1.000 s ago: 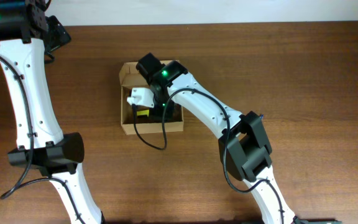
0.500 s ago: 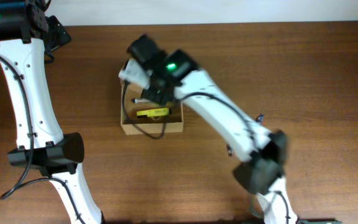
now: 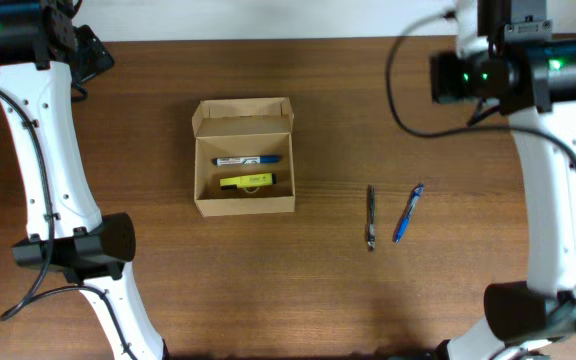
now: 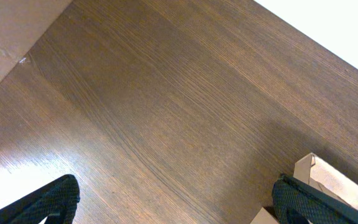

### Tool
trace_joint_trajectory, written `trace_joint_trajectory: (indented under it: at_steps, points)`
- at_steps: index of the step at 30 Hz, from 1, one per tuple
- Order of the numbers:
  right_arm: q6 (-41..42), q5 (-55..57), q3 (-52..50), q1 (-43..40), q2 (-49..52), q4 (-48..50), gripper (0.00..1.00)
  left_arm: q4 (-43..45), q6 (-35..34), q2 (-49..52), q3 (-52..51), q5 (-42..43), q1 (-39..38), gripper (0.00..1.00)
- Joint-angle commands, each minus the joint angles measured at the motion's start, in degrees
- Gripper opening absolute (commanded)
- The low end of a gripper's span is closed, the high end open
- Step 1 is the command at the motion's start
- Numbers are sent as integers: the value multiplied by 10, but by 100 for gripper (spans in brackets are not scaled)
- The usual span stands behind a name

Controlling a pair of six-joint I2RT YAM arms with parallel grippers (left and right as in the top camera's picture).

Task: Pack container
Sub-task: 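Move the right gripper to the blue pen and grasp it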

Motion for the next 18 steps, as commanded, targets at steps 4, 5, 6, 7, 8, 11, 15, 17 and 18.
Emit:
trace_joint_trajectory:
  at_steps: [4,5,6,7,8,11,15,17,18]
  points:
    - [115,-66,-224,-25,29,36,58,-2,9,-17,5,-4,2,100]
    - [120,-66,-252,-25,29,50,58,-2,9,-17,5,-4,2,100]
    - [127,-68,-285,-25,29,67,58,-2,9,-17,5,-4,2,100]
    - [139,-71,-322,-26,29,87,58,-2,9,-17,5,-4,2,100]
    - [147,-79,-352,-26,29,106,58,-2,9,-17,5,-4,2,100]
    - [162,-98,-432,-26,29,163,58,-2,9,-17,5,-4,2,100]
    - [164,-98,-497,-25,29,220,58,-2,9,-17,5,-4,2,100]
    - [165,-98,-512,-25,29,235,58,-2,9,-17,5,-4,2,100]
    - [169,-98,-518,-25,29,243,58,-2,9,-17,5,-4,2,100]
